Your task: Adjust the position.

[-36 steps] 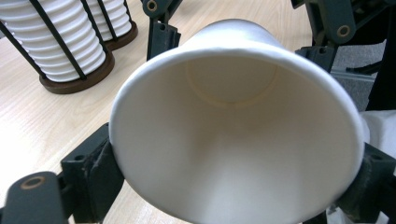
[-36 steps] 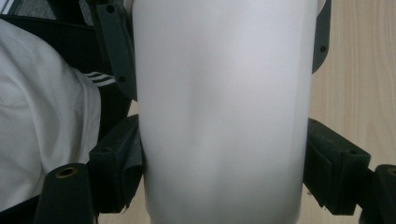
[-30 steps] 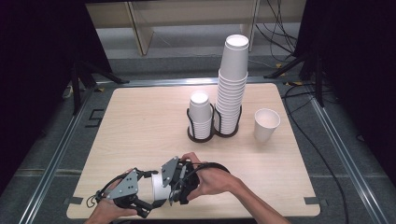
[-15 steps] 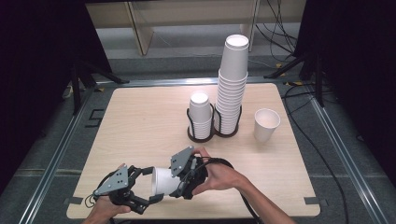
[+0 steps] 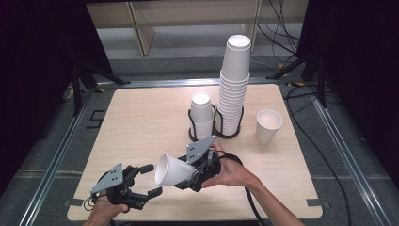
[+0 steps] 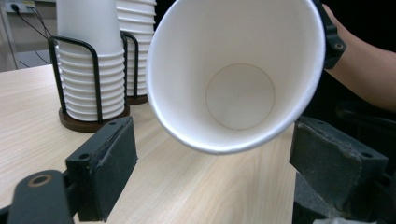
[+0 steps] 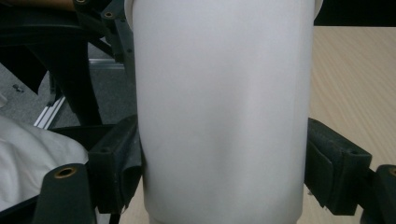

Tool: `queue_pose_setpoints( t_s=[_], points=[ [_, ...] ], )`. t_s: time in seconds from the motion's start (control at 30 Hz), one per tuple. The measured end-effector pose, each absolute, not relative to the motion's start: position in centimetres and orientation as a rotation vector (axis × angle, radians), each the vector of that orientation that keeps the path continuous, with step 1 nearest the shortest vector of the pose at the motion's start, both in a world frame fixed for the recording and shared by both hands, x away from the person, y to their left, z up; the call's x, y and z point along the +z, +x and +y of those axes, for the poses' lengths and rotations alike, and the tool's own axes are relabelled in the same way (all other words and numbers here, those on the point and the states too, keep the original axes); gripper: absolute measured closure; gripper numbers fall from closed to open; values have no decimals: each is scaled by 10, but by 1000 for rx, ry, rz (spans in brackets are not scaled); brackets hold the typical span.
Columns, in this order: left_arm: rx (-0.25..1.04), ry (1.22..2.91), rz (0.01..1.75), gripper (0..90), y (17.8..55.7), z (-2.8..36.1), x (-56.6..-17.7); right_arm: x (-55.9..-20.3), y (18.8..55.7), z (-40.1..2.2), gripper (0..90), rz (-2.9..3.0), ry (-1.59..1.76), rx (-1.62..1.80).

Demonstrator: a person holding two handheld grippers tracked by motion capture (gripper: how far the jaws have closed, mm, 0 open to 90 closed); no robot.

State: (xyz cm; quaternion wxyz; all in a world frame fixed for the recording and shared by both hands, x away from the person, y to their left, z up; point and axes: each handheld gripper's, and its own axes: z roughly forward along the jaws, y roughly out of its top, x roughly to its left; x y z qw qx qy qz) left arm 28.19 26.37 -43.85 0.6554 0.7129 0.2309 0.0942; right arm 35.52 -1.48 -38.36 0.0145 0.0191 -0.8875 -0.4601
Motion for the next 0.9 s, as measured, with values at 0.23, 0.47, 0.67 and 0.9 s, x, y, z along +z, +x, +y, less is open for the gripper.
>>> queue_pose_setpoints(
  t_s=[0.23,0.47,0.67,0.9],
  points=[
    [199,1550,557,143,283,266,-438,-392,359,-15,225,-2653,31,-1563],
    [196,1568,562,110,281,264,-436,-406,356,-3,225,-2607,27,-1566],
    [221,1548,568,54,281,263,-436,-410,353,5,225,-2569,36,-1605],
    [226,1523,571,53,282,263,-435,-414,353,9,224,-2545,19,-1641]
  ],
)
